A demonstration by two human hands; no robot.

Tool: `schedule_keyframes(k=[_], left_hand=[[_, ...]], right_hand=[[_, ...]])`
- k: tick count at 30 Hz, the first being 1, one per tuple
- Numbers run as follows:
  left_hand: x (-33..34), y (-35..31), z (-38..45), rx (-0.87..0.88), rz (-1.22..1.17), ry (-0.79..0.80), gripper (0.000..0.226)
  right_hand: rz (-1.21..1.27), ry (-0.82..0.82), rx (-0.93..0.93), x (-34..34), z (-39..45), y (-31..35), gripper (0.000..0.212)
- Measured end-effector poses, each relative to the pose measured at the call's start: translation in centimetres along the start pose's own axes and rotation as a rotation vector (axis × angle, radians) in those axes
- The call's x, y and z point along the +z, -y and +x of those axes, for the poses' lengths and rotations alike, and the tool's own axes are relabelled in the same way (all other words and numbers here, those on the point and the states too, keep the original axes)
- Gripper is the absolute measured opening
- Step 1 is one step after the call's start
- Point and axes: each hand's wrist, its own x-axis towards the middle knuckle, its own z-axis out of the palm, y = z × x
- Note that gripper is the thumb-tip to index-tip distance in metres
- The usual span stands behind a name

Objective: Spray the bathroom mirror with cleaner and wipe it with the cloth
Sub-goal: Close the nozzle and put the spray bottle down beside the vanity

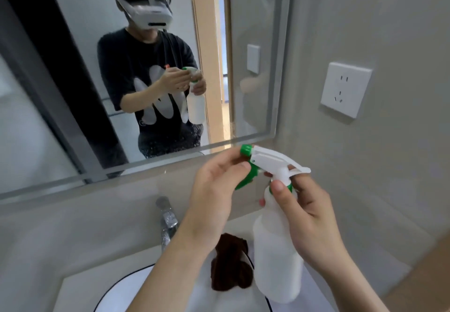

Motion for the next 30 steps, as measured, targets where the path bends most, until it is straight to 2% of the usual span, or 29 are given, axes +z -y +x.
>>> schedule_keyframes(k=[2,5,10,12,16,22,27,30], left_hand=[[-0.4,-0.1,-0.6,-0.010,-0.050,-0.054,0.029],[-0.9,-0.1,-1.4,-0.075,-0.128,-0.185,0.021],[-2.4,-0.1,-2.0,-0.168,-0.135,-0.270,0.034],[-3.2,0.1,-2.1,-0.204,-0.171,-0.308,0.032],[-4.1,0.1,-2.8,-0.238,-0.214,-0.320,0.018],[-5.3,0.2,-3.6,-0.233,-0.241,-0.299,0.018],[-5.5,-0.2,-3.7,-0.231,-0.188,-0.216,0.035],[-4.9,-0.2,-3.7,-0.241,-0.134,-0.287,0.041]], right_hand=[[0.023,0.011,0.020,1.0,-0.2,0.4,0.024],[0.035,0.028,0.062,2.7,-0.6,0.2,0.020],[0.055,0.042,0.123,5.2,-1.6,-0.3,0.029],[0.058,0.055,0.133,5.8,-1.9,-0.3,0.030],[0.064,0.083,0.164,6.6,-2.7,-0.5,0.029],[0.155,0.074,0.224,7.9,-3.2,-0.5,0.021],[0.181,0.069,0.213,8.3,-3.2,-0.3,0.034],[0.162,0.074,0.188,8.3,-3.3,-0.2,0.034]])
